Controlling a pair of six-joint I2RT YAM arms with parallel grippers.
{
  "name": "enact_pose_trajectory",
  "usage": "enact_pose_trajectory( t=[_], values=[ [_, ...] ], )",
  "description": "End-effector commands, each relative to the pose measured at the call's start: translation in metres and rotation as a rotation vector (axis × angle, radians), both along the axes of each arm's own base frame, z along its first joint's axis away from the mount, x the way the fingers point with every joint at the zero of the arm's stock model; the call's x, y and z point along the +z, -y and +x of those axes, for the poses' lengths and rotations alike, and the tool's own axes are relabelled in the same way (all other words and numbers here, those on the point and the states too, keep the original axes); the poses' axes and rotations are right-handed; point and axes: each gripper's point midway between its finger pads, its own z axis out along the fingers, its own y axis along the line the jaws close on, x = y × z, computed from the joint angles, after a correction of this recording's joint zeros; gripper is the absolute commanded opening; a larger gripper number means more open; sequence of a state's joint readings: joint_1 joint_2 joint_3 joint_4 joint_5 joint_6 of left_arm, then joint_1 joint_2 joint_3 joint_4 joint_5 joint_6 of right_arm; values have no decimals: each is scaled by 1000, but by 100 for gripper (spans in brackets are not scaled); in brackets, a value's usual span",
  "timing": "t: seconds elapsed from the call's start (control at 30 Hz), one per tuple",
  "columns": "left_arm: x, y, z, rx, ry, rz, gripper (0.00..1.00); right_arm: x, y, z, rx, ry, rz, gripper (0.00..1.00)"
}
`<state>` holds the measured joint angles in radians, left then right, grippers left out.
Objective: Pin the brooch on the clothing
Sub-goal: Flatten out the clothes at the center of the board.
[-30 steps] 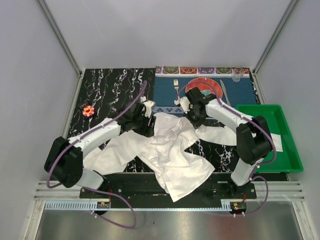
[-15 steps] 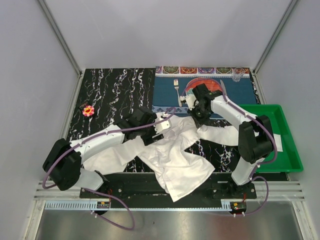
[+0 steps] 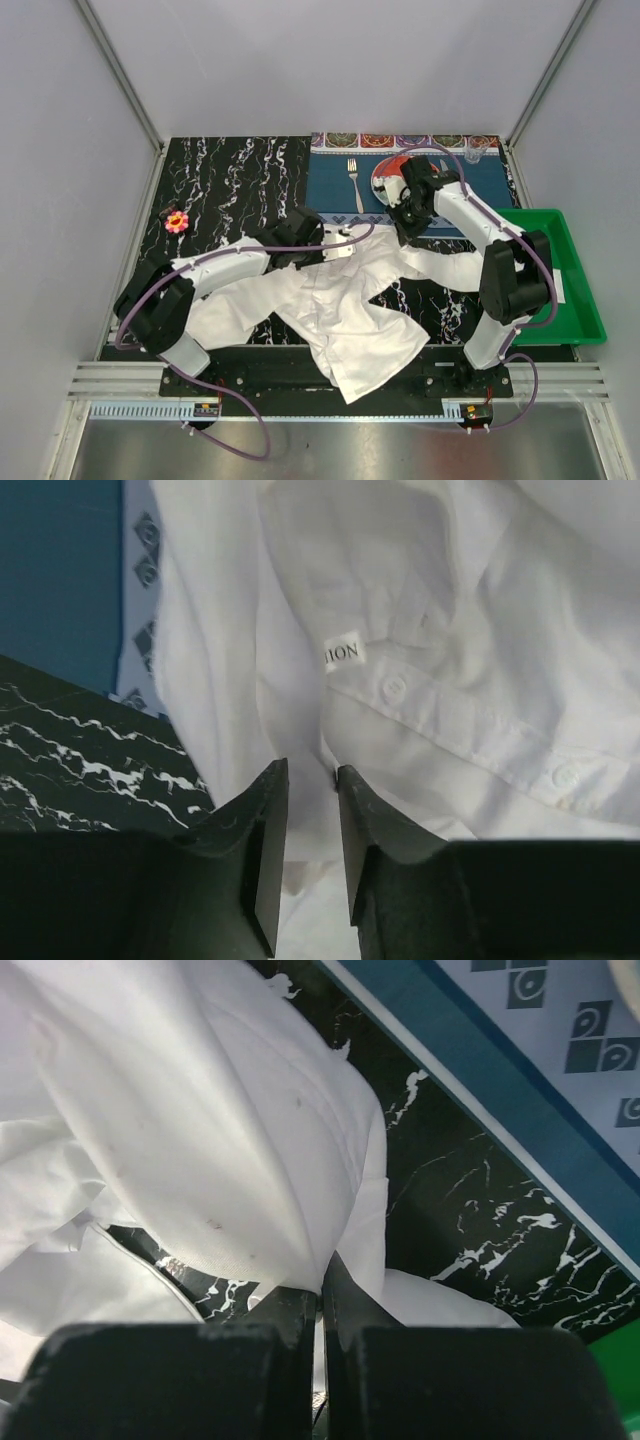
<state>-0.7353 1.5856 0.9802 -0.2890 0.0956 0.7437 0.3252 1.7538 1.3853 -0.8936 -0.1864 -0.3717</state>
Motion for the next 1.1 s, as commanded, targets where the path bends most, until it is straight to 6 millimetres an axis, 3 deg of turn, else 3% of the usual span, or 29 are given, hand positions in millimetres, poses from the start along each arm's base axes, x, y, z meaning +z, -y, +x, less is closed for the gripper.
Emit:
enact_pose_trajectory(
  t=[0.0, 0.03, 0.1, 0.13, 0.17, 0.37, 0.4, 0.43, 0.5, 0.53, 0.57, 0.6, 0.63, 0.7, 0.73, 0.8, 0.83, 0.9, 0.97, 1.03, 1.07],
  values=[
    [72, 32, 49, 52, 171, -190, 22, 20, 12, 20, -20, 46, 13, 0],
    [91, 39, 59, 64, 185, -229, 10, 21, 15, 23, -25, 46, 10, 0],
    [92, 40, 74, 115, 139, -255, 2, 23, 25, 34, -45, 56, 2, 0],
    [109, 46, 86, 131, 150, -288, 0, 24, 27, 38, -51, 59, 2, 0],
    [99, 45, 96, 165, 116, -285, 0, 23, 31, 43, -55, 63, -1, 0],
    [99, 47, 153, 282, 80, -313, 0, 19, 37, 72, -60, 79, -19, 2],
    [108, 47, 163, 296, 89, -337, 0, 16, 37, 79, -63, 75, -22, 3],
    [99, 44, 172, 319, 57, -350, 0, 15, 39, 83, -67, 79, -23, 4],
    [106, 45, 185, 334, 61, -373, 0, 9, 39, 93, -76, 69, -20, 11],
    [97, 43, 192, 351, 48, -366, 0, 7, 37, 96, -81, 61, -8, 13],
    [96, 43, 197, 358, 47, -370, 0, 11, 37, 103, -93, 71, 0, 14],
    [104, 44, 204, 364, 61, -386, 0, 3, 37, 103, -100, 43, -3, 16],
    [95, 43, 210, 384, 48, -385, 0, 2, 37, 105, -105, 40, -2, 17],
    [99, 42, 222, 407, 65, -394, 0, -2, 42, 112, -135, 32, -9, 19],
    [89, 40, 228, 433, 51, -390, 0, -3, 46, 115, -149, 37, -21, 23],
    [91, 39, 238, 459, 58, -407, 0, -3, 52, 122, -181, 41, -19, 29],
    [82, 37, 243, 487, 47, -410, 0, -2, 52, 123, -189, 44, -18, 51],
    [88, 36, 255, 513, 69, -424, 0, 4, 51, 125, -197, 53, -5, 61],
    [77, 33, 264, 549, 68, -408, 20, 12, 49, 126, -206, 67, 13, 70],
    [91, 22, 272, 611, 76, -412, 50, 21, 45, 124, -199, 75, 36, 72],
    [100, 16, 270, 623, 59, -426, 53, 29, 44, 121, -196, 87, 46, 73]
  ],
)
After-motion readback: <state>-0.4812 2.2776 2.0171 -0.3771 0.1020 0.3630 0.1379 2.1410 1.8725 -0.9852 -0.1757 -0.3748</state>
